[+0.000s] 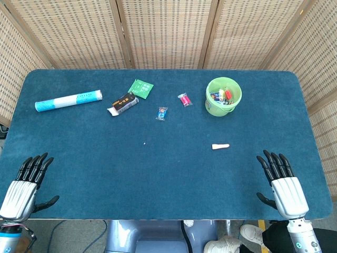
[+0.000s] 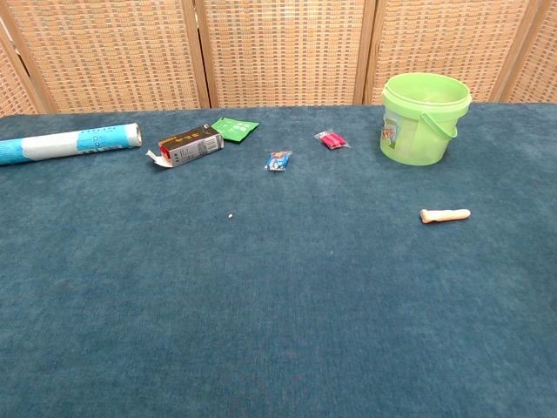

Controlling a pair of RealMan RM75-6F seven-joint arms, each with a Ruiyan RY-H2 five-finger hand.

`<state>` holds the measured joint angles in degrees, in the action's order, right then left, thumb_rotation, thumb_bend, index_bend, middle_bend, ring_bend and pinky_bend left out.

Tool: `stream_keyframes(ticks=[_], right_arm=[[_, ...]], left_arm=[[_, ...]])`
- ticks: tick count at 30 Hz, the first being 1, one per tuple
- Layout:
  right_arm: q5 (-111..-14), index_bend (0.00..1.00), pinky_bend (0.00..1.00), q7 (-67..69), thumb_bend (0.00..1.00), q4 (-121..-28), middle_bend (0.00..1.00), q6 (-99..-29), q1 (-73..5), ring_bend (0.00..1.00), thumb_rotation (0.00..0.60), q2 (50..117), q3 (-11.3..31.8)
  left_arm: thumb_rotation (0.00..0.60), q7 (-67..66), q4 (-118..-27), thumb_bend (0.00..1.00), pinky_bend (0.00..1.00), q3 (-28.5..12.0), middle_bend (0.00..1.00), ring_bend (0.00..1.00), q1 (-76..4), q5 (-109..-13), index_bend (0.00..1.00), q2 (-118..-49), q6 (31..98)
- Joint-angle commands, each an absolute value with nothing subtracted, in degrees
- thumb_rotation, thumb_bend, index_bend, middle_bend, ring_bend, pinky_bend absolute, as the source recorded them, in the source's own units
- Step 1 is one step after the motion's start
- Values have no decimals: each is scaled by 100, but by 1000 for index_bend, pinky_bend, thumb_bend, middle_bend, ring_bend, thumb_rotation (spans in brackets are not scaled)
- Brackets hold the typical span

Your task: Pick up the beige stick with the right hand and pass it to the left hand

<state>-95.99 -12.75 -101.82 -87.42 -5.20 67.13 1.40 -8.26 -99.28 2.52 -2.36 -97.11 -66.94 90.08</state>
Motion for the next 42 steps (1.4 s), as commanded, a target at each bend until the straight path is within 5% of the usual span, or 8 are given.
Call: stream_keyframes(ticks=[1, 8, 17, 29, 42], right_arm=[[-9589, 0, 0, -1289, 0, -10182, 0, -8733, -519, 0, 600, 6720, 140], [-9470, 0, 0, -1224, 0, -10167, 0, -8543, -590, 0, 600, 6729, 145], [-8750, 130, 0, -616, 11, -9518, 0, -6965, -1749, 0, 600, 6911, 804], [-7086, 317, 0, -265, 350, -7402, 0, -4873, -3261, 0, 600, 8262, 1558], [-6812, 413, 0, -7, 443, -5737, 0, -4215, -3782, 0, 600, 9240, 1409]], left_arm=[[600, -826, -9928, 0, 0, 254, 0, 0, -238, -9709, 0, -6693, 8997], [600, -812, -9928, 0, 0, 244, 0, 0, -243, -9688, 0, -6693, 8976], [600, -1008, -9868, 0, 0, 120, 0, 0, -359, -9413, 0, -6835, 8710], [600, -1257, -9760, 0, 0, -127, 0, 0, -570, -8806, 0, -7056, 8258], [600, -1479, -9616, 0, 0, -256, 0, 0, -698, -8423, 0, -7239, 8048]])
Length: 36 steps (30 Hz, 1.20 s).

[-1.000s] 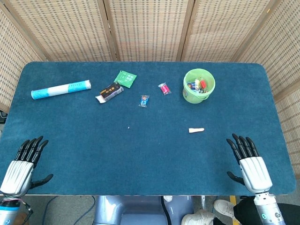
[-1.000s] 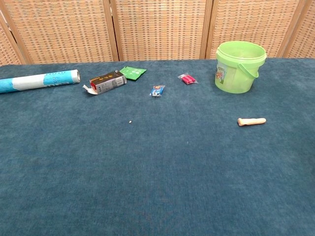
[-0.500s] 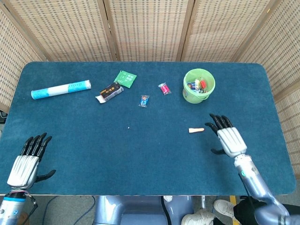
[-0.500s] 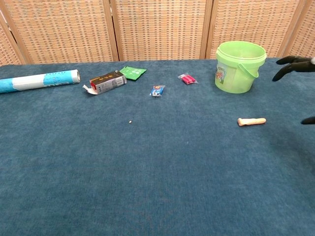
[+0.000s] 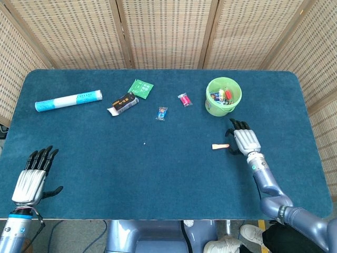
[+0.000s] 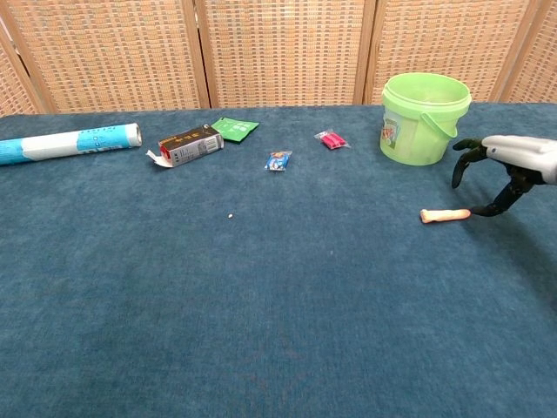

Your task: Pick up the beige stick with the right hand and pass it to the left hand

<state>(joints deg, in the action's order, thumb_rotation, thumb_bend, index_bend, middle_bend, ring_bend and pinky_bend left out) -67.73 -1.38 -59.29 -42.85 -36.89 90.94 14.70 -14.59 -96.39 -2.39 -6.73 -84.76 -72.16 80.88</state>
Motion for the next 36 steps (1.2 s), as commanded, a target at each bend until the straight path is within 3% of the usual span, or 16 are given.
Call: stream_keyframes(ticks=[1, 36], right_arm=[[-6839, 417, 0, 35, 443, -5685, 0, -4214, -3796, 0, 600, 9271, 1391], [-7063, 494, 0, 446, 509, -5225, 24, -4223, -3926, 0, 600, 9567, 1076]], left_arm=[[600, -1486, -9606, 0, 0, -262, 0, 0, -709, -8401, 0, -7247, 8031], [600, -1536, -9579, 0, 0, -202, 0, 0, -786, -8255, 0, -7290, 8008]])
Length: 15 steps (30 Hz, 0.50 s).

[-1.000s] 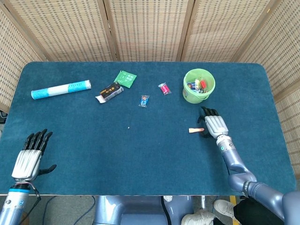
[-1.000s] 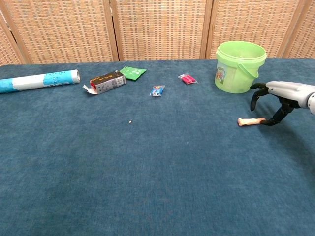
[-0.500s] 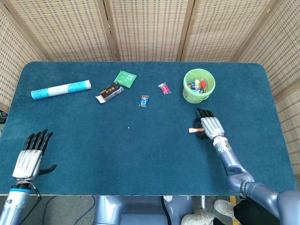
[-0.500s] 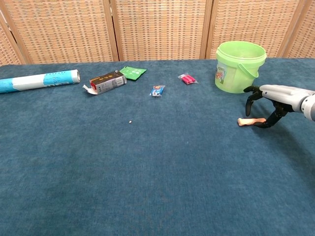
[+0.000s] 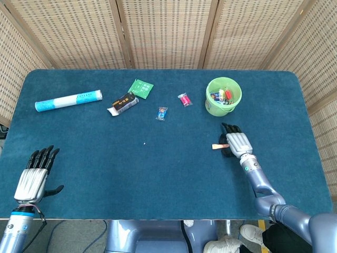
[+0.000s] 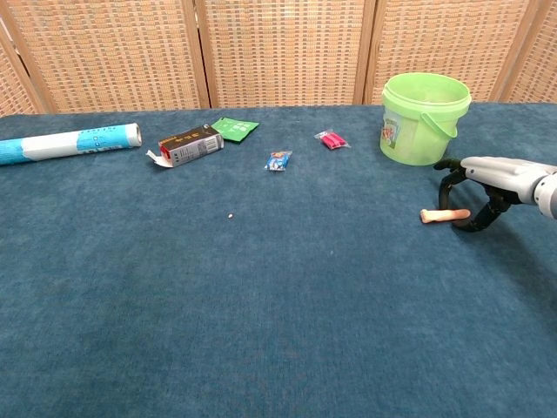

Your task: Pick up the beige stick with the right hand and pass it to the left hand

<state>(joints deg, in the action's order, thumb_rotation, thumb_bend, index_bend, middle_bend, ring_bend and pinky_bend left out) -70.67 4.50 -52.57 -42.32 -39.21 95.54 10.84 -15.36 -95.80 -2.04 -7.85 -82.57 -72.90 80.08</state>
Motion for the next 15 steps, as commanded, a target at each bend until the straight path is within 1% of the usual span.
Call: stream_keyframes(ticks=[1, 7, 12, 15], right_arm=[[-7060, 495, 0, 436, 509, -5200, 24, -4212, -3929, 0, 600, 9573, 1067], [-7018, 513, 0, 408, 530, -5062, 34, -4179, -3941, 0, 600, 9603, 1064], [-7005, 565, 0, 399, 570, -4972, 60, -4215, -3935, 0, 600, 9622, 1070], [-7000, 575, 0, 423, 577, -5000, 69, -4211, -3926, 0, 600, 9605, 1070]], left_arm=[[600, -1535, -9578, 0, 0, -199, 0, 0, -786, -8254, 0, -7291, 8008], [600, -1534, -9571, 0, 0, -190, 0, 0, -795, -8241, 0, -7295, 8000], [600, -1558, -9563, 0, 0, -185, 0, 0, -807, -8221, 0, -7309, 7987], [600, -1569, -9557, 0, 0, -177, 0, 0, -809, -8225, 0, -7318, 7991]])
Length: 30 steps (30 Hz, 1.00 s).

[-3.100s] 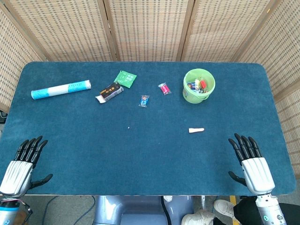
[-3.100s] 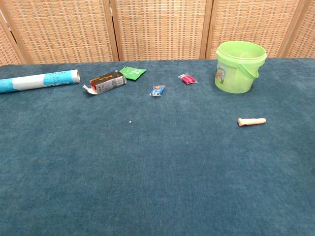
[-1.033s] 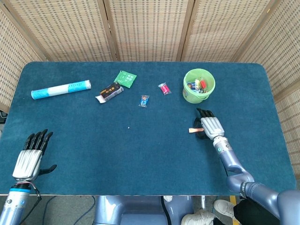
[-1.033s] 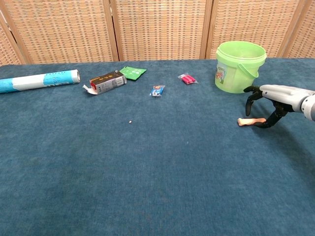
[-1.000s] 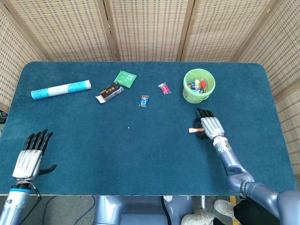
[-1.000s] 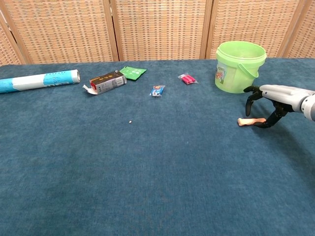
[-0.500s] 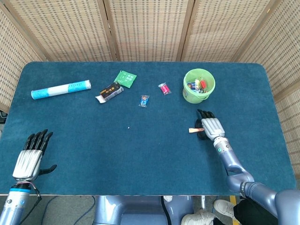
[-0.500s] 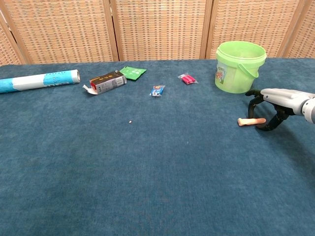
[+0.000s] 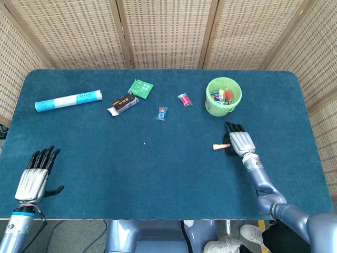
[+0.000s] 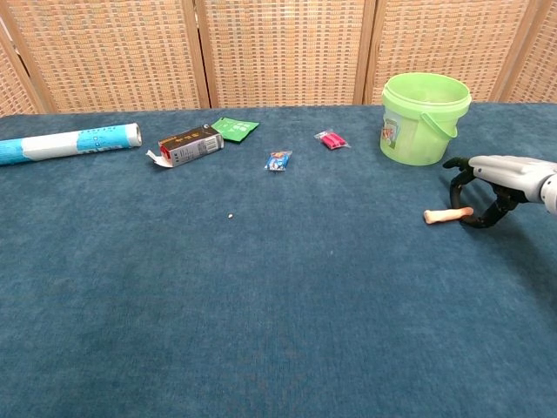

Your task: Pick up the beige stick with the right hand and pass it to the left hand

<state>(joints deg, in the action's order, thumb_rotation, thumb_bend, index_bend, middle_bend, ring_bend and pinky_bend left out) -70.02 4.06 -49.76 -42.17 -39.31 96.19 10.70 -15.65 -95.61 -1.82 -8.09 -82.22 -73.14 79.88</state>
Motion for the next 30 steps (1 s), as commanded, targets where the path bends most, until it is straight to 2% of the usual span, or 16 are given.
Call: stream_keyframes(ticks=[1, 10, 19, 24, 30], right_arm=[[-7002, 579, 0, 441, 577, -5036, 71, -4214, -3923, 0, 600, 9588, 1073], [-6972, 617, 0, 584, 584, -5508, 98, -4295, -3874, 0, 600, 9400, 1139], [-6567, 628, 0, 593, 587, -7064, 118, -4084, -3976, 0, 600, 8734, 1455], [-5771, 634, 0, 321, 589, -7947, 131, -3681, -4330, 0, 600, 8448, 1754], [-4518, 638, 0, -14, 595, -8458, 133, -3437, -4927, 0, 600, 8429, 1978]], left_arm=[[600, -1574, -9553, 0, 0, -173, 0, 0, -810, -8227, 0, -7322, 7992], [600, -1551, -9546, 0, 0, -166, 0, 0, -826, -8220, 0, -7318, 7977], [600, -1580, -9508, 0, 0, -205, 0, 0, -954, -8279, 0, -7262, 7876], [600, -1621, -9451, 0, 0, -262, 0, 0, -1188, -8586, 0, -7166, 7786], [600, -1567, -9509, 0, 0, -416, 0, 0, -1436, -8825, 0, -7050, 7762]])
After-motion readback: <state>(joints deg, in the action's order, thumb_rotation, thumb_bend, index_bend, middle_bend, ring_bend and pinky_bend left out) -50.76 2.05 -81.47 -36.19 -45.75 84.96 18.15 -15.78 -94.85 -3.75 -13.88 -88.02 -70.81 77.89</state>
